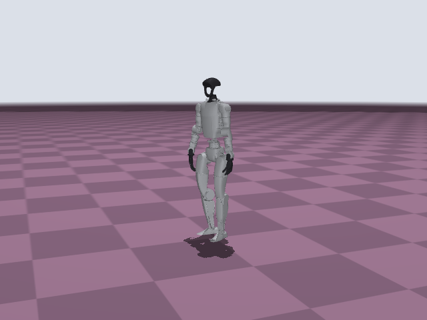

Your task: In place motions

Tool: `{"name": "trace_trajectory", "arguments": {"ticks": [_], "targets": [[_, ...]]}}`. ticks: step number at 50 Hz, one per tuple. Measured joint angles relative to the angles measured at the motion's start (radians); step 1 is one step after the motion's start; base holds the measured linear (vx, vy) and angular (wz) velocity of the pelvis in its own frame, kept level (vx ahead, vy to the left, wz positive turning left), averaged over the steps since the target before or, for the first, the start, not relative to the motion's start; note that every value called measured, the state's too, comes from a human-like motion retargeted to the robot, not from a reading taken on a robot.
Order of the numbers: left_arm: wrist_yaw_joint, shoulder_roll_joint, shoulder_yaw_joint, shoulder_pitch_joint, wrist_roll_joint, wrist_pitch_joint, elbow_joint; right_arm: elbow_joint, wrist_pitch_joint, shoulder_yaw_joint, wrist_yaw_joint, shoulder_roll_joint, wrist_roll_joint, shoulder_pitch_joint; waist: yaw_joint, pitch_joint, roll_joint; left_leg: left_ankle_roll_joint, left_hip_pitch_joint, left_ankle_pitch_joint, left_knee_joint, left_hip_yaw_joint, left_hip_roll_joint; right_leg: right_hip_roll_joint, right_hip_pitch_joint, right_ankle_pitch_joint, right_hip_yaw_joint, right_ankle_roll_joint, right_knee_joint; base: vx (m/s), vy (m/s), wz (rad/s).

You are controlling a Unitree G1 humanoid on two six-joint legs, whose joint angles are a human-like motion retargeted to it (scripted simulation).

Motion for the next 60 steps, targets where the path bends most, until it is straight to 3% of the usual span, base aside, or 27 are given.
{"name": "trace_trajectory", "arguments": {"ticks": [3,7,16,27,41,47,50,60], "targets": [[0.001,0.011,-0.043,-0.027,0.056,-0.002,-0.040,0.031,-0.003,-0.010,-0.027,0.003,0.021,0.015,-0.030,-0.005,0.011,-0.003,-0.015,0.010,0.010,-0.048,-0.003,0.004,0.007,-0.004,-0.028,-0.004,-0.006,-0.01,0.08,0.77],[0.009,0.016,-0.113,-0.038,0.082,-0.014,-0.105,0.126,0.014,-0.039,-0.019,0.001,0.055,0.053,0.034,-0.022,-0.010,-0.006,-0.022,0.017,0.012,-0.056,-0.016,-0.007,0.005,-0.015,-0.034,-0.011,0.000,0.07,0.06,0.18],[0.010,0.006,-0.074,-0.038,0.043,-0.018,-0.054,0.287,0.071,0.005,-0.027,0.001,-0.028,0.100,0.040,-0.034,0.002,-0.014,-0.021,0.018,0.018,-0.075,-0.009,0.002,0.020,-0.033,-0.050,-0.019,0.001,0.04,0.01,0.12],[0.020,0.010,0.001,0.025,0.045,0.001,0.092,0.276,0.070,0.034,-0.019,0.005,-0.057,0.108,0.045,-0.046,0.005,-0.018,0.001,0.023,0.004,-0.065,-0.003,0.010,0.028,-0.043,-0.038,-0.027,0.004,0.01,0.00,-0.01],[0.018,-0.001,0.007,0.026,0.038,0.002,0.057,0.181,0.041,0.033,0.013,0.019,0.010,0.050,0.052,-0.060,-0.004,-0.021,0.015,0.040,-0.018,-0.073,-0.008,0.014,0.035,-0.047,-0.044,-0.030,-0.003,0.00,0.00,0.00],[0.019,0.003,-0.015,0.003,0.044,0.000,0.018,0.157,0.030,0.049,0.023,0.033,0.005,0.044,0.154,-0.053,-0.015,0.002,-0.004,0.057,-0.012,0.023,-0.003,0.032,0.028,-0.040,0.046,-0.040,-0.002,0.02,-0.01,-0.68],[0.023,0.006,-0.037,-0.008,0.052,0.000,0.009,0.156,0.028,0.045,0.028,0.037,-0.004,0.045,0.062,-0.065,-0.012,-0.024,0.012,0.043,-0.015,-0.080,-0.008,0.014,0.036,-0.052,-0.054,-0.031,-0.005,0.00,-0.01,1.26],[0.014,0.001,-0.022,-0.006,0.039,-0.005,0.020,0.209,0.056,0.065,0.039,0.037,-0.044,0.068,0.068,-0.067,-0.009,-0.019,0.011,0.050,-0.016,-0.070,-0.009,0.018,0.039,-0.058,-0.041,-0.032,-0.005,0.00,0.00,0.06]]}}
